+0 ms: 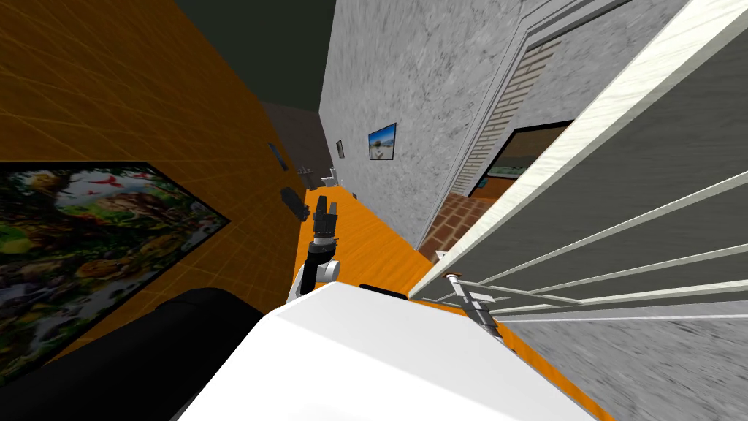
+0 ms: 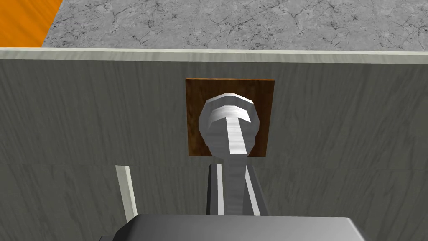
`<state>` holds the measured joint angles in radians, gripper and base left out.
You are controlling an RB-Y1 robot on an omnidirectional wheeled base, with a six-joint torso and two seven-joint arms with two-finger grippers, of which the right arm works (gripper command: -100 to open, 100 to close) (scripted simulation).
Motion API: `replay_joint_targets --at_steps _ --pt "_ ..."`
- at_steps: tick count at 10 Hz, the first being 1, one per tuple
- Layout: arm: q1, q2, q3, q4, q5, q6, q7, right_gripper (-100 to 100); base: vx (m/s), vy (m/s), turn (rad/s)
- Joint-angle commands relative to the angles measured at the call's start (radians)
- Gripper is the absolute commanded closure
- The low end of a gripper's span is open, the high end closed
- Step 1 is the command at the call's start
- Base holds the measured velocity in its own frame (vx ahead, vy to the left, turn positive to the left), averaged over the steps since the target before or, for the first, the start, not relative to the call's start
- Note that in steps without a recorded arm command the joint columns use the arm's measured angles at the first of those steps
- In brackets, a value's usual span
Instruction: Pull the door open
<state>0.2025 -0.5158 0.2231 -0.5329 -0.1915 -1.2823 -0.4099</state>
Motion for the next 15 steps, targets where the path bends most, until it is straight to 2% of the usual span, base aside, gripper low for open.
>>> replay_joint_targets --at_steps 1,10,15 --pt "-0.021 0.006 -0.007 0.009 0.016 0.014 -0.004 100 -0.218 -0.047 0.128" --pt "-0.141 0.038 -0.049 0.044 0.097 0.091 -0.017 100 -0.205 -0.066 0.097" --pt "-0.193 0.053 -0.068 0.059 0.132 0.125 -0.023 100 -0.185 -0.072 0.077"
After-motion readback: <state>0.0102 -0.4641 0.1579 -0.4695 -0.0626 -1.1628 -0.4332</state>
